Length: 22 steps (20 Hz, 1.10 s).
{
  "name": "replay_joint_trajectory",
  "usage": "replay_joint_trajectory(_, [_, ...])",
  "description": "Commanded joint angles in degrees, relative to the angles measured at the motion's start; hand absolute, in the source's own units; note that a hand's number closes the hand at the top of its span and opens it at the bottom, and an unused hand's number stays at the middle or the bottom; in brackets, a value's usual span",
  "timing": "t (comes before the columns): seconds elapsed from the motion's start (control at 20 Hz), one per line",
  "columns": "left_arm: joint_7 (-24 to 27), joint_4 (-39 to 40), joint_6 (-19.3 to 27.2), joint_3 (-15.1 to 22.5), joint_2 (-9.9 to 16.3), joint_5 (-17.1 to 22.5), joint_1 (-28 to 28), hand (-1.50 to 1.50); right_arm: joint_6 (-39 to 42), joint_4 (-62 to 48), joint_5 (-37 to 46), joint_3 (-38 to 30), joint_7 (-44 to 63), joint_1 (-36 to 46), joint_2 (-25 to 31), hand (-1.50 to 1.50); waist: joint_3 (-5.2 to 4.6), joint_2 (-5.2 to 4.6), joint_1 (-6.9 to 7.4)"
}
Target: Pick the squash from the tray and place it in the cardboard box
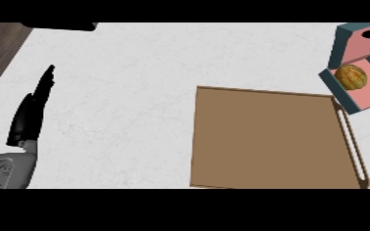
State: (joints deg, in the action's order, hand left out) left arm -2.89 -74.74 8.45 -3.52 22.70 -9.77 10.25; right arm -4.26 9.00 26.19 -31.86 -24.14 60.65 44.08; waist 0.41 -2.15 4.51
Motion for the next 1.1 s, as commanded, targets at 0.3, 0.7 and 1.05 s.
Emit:
replay_joint_trajectory(0.3, [0.9, -1.1, -0.5, -0.7, 0.0, 0.5, -2.6, 0.0, 8.5, -1.3, -7.5, -7.8, -4.2, -5.7, 9.1, -1.5, -0.01, 0.36, -0.91])
replay_joint_trajectory(0.7, [-0.8, -0.8, -1.4, -2.0, 0.9, 1.3, -1.3, 0.0, 17.2, -2.3, -10.6, -11.3, -7.8, -15.1, 18.3, -1.5, 0.17, 0.51, -2.62])
replay_joint_trajectory(1.05, [0.8, -1.6, -1.7, -3.1, 2.0, 1.5, -3.7, 0.0, 23.2, -2.5, -10.2, -11.1, -12.0, -23.1, 21.5, -1.5, 0.31, 0.61, -2.36])
